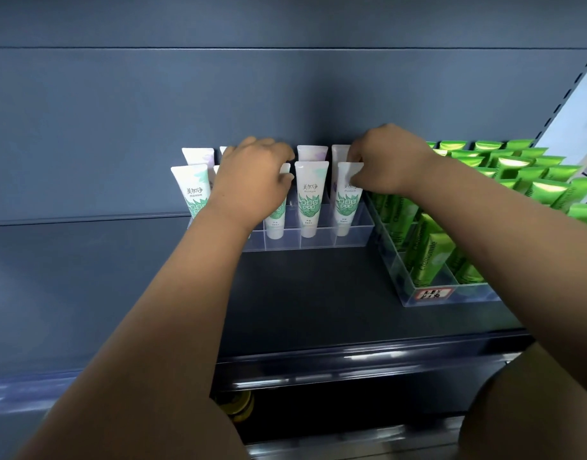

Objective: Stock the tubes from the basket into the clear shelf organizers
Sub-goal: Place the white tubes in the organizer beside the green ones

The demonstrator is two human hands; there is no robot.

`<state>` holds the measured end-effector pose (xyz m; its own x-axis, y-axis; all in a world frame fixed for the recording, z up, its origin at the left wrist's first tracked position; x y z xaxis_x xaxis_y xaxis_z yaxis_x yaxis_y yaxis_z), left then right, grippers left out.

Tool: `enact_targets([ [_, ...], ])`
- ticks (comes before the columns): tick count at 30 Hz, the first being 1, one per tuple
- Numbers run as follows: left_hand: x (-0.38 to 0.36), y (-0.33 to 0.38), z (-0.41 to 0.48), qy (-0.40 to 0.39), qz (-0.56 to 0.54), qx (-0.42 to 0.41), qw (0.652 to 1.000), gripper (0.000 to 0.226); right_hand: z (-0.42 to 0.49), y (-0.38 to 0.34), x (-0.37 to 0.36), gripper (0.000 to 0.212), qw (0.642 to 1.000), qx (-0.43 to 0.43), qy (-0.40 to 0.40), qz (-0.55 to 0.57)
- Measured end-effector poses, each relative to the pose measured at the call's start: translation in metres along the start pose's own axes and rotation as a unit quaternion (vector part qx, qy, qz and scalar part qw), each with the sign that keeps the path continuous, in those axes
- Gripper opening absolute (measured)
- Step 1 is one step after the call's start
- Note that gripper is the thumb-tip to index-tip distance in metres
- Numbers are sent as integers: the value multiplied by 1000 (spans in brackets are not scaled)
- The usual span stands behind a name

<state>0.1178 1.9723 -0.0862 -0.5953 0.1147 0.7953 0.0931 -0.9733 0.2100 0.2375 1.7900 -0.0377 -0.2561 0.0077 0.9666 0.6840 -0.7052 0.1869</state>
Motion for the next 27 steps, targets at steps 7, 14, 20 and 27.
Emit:
enact_targets([
  [7,-3,9,1,1,8,-27,1000,26,7,1,-6,25,999,8,14,35],
  [14,-2,8,2,7,3,-16,1000,27,6,8,-12,22,999,-3,17,45],
  [20,-3,6,2,5,2,-13,1000,26,7,13,-10,18,997,8,11,71],
  [27,-1,7,1,9,-4,-8,1000,28,8,9,-7,15,995,13,6,100],
])
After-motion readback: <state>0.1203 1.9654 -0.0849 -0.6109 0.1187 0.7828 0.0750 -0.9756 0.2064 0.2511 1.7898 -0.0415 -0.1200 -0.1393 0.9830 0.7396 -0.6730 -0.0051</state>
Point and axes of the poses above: each hand's wrist, its own z-axis towards the middle knuckle, its own x-axis out of the back of the hand, y = z × x, the point moved 1 cm from there along z, towards the middle knuckle, and after that the axes turned 5 degrees about -z, right-handed, at the moved point
